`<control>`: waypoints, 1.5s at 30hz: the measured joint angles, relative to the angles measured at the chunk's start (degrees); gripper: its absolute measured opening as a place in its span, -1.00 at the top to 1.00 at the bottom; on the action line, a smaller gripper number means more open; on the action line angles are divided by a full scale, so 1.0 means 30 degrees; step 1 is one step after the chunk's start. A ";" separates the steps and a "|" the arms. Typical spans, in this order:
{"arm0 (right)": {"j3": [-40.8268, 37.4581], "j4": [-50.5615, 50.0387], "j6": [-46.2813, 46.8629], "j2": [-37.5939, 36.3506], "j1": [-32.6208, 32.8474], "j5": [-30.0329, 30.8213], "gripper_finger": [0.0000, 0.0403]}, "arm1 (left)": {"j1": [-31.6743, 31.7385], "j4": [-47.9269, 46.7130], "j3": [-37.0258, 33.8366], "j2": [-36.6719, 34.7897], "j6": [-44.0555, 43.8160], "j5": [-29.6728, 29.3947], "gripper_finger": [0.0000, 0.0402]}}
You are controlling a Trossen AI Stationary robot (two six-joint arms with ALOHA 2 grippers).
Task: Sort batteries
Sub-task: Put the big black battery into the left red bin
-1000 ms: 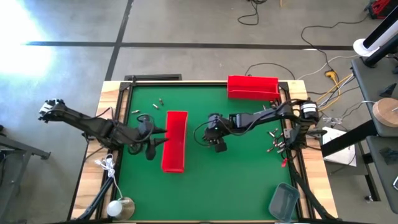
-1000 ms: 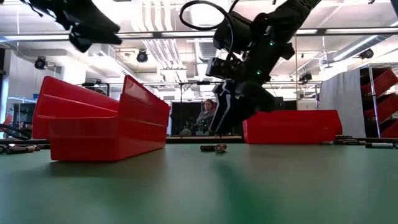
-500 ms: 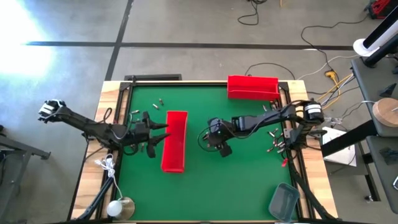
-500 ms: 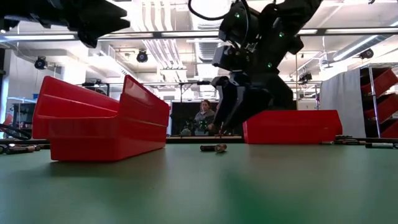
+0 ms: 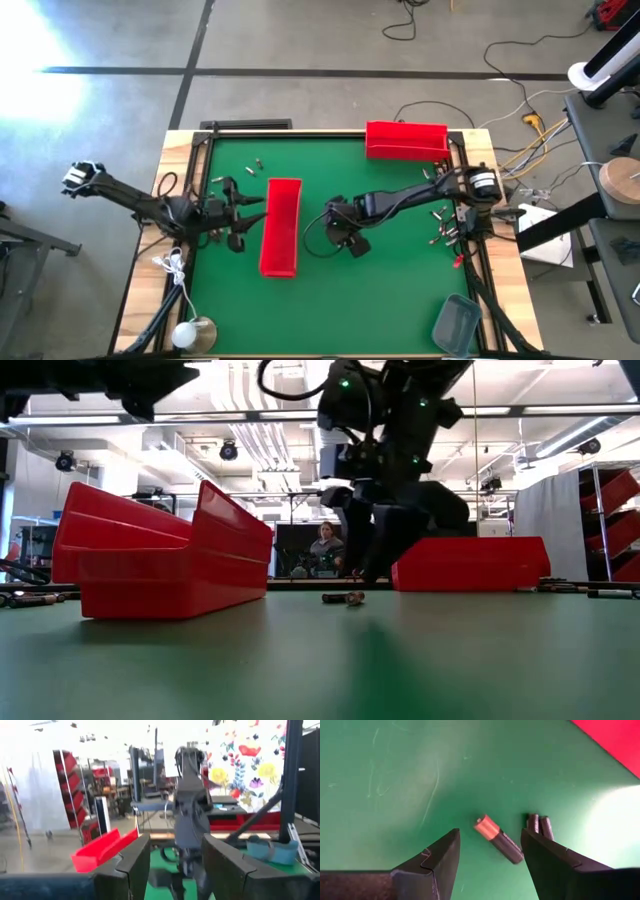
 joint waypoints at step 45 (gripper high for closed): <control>0.0563 -0.1898 0.3638 0.1817 -0.0665 0.0299 0.66 | -0.0002 -0.1550 -0.1297 -0.5167 0.2425 -0.2099 0.22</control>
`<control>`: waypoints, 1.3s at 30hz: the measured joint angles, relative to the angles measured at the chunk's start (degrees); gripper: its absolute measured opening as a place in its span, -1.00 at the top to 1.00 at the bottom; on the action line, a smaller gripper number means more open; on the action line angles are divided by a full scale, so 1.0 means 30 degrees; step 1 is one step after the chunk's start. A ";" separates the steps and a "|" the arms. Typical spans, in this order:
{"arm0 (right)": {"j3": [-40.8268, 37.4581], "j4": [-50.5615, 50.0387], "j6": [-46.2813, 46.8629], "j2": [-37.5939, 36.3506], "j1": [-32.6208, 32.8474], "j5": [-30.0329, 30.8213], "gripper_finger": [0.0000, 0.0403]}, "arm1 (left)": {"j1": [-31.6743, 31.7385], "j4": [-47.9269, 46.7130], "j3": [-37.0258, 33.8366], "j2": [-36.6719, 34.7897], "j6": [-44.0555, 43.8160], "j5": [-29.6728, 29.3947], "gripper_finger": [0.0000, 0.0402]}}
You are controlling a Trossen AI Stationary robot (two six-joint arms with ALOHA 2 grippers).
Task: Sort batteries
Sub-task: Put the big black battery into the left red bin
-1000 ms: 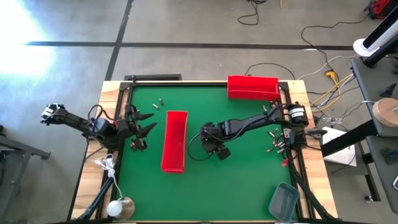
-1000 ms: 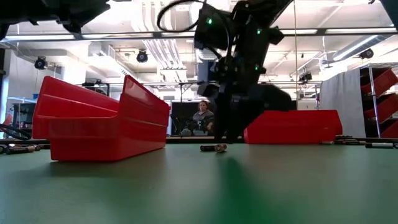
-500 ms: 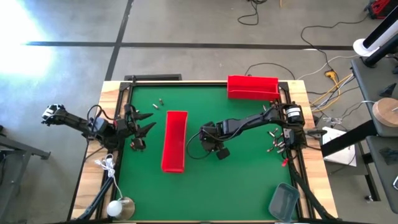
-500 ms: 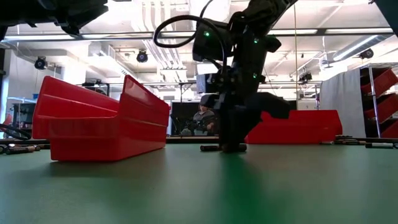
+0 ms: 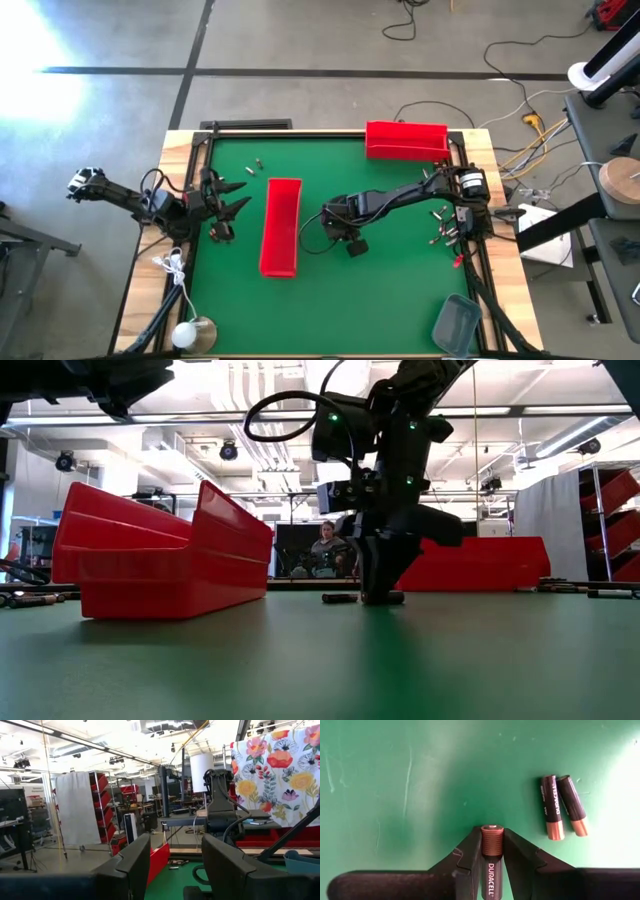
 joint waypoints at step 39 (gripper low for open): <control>0.5900 1.2067 0.2979 0.1941 0.1808 -0.0008 0.74 | -0.0006 -0.1112 0.0382 -0.0220 -0.0408 -0.0013 0.22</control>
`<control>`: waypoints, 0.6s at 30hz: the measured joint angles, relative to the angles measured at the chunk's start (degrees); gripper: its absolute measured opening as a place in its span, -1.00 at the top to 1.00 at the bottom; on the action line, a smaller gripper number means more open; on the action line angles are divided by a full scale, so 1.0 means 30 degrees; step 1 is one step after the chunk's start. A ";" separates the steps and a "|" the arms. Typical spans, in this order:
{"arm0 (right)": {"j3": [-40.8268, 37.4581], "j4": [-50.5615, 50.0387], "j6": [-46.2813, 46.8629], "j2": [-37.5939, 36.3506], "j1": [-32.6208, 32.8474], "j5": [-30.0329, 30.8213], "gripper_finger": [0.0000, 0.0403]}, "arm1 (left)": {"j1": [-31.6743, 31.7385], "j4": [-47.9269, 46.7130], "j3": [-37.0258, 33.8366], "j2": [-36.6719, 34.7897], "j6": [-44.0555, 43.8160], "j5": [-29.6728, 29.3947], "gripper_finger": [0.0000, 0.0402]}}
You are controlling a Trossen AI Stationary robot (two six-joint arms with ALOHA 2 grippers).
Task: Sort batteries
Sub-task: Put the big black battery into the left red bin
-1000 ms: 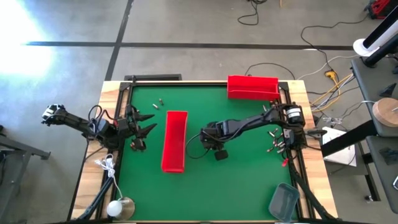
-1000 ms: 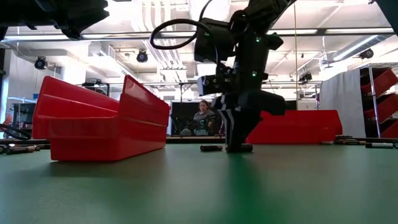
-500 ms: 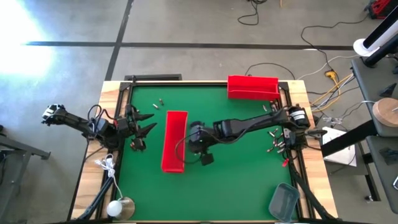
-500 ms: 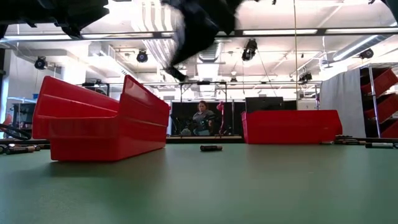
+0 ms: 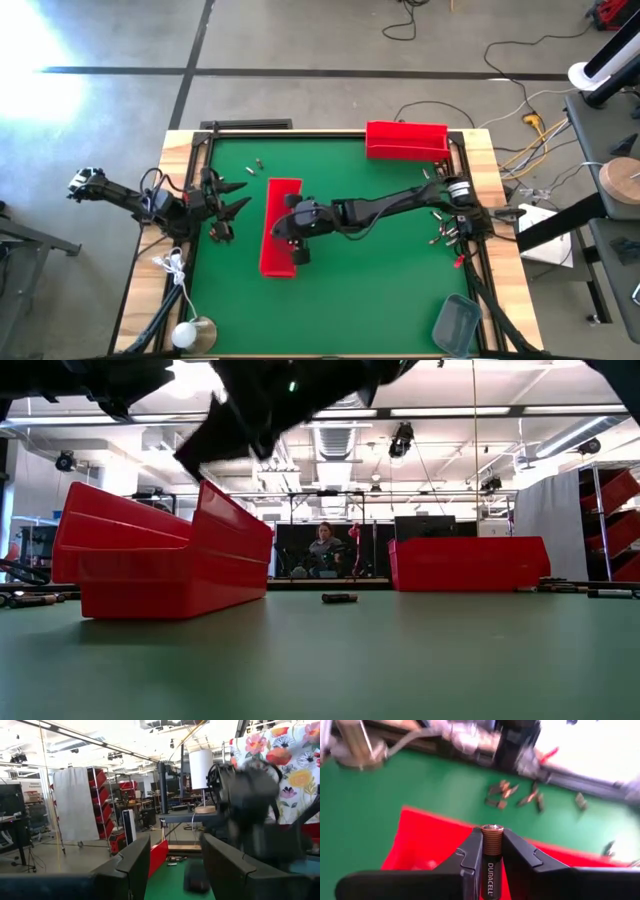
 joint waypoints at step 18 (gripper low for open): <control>1.0590 -1.1573 0.2175 0.6285 0.0164 -0.0329 0.73 | 0.0000 -0.0564 0.0332 -0.0042 0.0168 0.0045 0.22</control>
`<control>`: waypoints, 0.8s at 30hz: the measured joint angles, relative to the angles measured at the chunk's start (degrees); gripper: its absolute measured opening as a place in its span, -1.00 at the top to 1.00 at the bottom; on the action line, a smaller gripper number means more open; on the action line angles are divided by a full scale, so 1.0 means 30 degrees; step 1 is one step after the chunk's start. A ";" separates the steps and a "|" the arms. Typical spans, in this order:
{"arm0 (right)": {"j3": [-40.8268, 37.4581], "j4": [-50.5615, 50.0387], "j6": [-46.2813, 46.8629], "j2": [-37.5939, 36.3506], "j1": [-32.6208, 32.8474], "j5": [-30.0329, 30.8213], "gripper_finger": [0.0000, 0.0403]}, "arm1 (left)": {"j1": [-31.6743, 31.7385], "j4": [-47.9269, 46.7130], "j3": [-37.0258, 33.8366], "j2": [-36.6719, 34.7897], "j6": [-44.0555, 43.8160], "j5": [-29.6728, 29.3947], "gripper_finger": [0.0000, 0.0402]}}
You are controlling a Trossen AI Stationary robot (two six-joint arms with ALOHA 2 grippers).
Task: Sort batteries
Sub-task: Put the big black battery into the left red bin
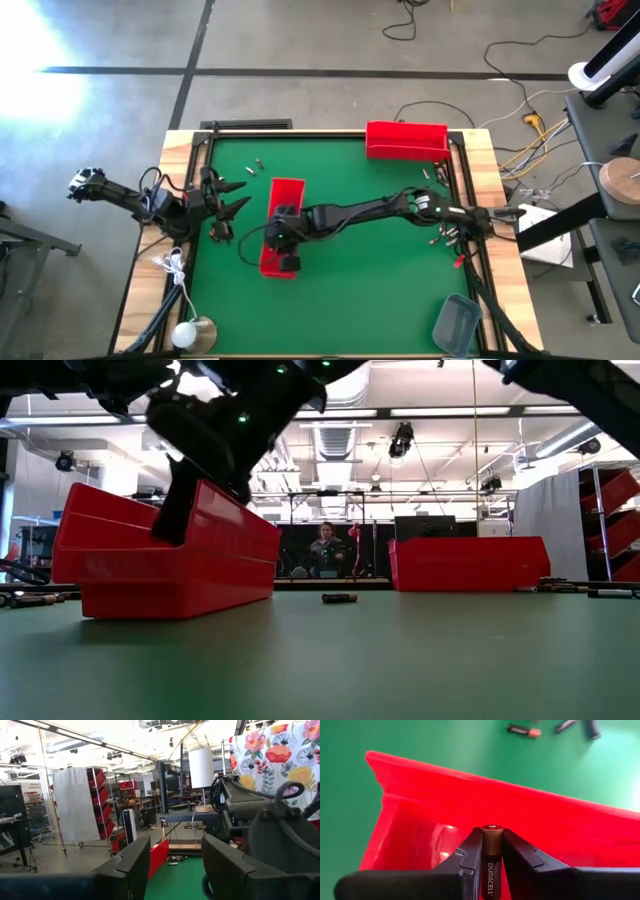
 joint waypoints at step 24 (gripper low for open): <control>0.3223 -0.5653 0.3231 0.1208 -0.1988 -0.0028 0.73 | 0.0007 -0.0007 -0.0015 0.0022 0.0007 -0.0016 0.22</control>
